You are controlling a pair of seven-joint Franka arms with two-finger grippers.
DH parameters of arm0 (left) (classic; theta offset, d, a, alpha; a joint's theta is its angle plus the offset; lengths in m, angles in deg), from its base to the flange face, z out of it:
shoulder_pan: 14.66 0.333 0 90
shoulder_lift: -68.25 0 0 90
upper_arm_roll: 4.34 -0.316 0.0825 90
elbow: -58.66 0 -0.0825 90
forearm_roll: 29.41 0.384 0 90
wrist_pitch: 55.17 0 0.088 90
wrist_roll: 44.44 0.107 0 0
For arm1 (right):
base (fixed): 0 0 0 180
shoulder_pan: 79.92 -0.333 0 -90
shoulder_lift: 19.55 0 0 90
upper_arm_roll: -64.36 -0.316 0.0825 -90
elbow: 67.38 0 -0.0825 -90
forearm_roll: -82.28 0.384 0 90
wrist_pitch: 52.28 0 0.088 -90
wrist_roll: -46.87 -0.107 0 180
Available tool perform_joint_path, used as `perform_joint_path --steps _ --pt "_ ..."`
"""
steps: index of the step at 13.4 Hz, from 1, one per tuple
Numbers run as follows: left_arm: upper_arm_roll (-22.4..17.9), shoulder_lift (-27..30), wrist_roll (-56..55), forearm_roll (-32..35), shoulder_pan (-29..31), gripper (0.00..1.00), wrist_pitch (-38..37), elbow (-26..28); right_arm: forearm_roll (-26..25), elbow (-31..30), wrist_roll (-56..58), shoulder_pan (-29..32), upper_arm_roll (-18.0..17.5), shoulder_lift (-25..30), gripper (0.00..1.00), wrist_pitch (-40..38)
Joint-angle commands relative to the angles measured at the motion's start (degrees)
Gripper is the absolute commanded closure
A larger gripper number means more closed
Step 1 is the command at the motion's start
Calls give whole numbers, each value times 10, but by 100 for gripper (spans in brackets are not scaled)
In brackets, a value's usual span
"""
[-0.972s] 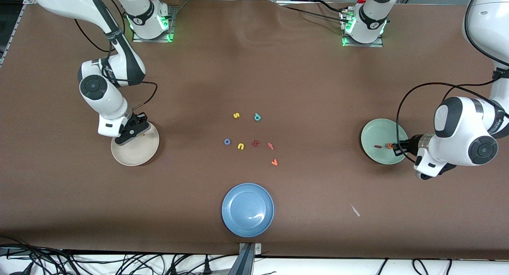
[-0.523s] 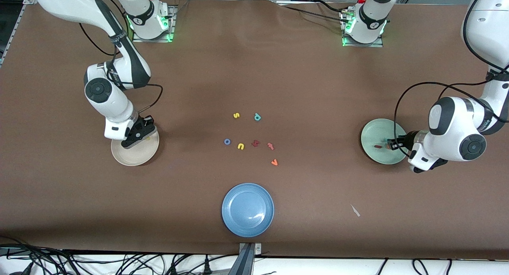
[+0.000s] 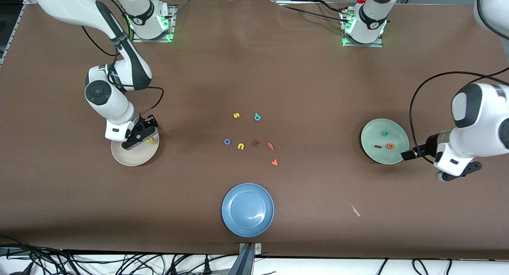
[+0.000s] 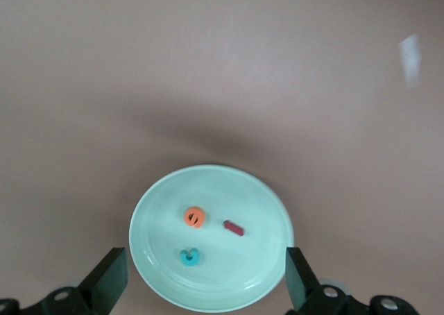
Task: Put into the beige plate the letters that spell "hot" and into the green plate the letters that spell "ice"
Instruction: 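Drop the h on the cream plate while the left gripper drops c on green, then grasp the blue o with the right gripper while the left gripper returns to rest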
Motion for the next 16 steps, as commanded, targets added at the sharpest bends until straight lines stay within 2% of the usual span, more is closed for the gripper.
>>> perform_joint_path --steps 1,5,7,9,12,16 --pt "10 22 36 3 0 0 -51 -48 40 18 -92 -43 -15 -4 27 -2" --pt "40 22 91 7 -1 0 -164 -146 42 108 -269 -145 -16 -67 28 -4" --pt "44 22 124 8 -1 0 -189 -175 42 181 -336 -202 -14 -121 28 -4" --pt "44 22 151 7 -1 0 -216 -192 40 226 -371 -233 -12 -157 28 -4" --pt "43 35 184 10 2 0 -234 -196 37 252 -384 -275 11 -183 28 -3" --pt "56 66 179 -32 2 0 -248 -197 7 254 -385 -277 16 -197 32 1"
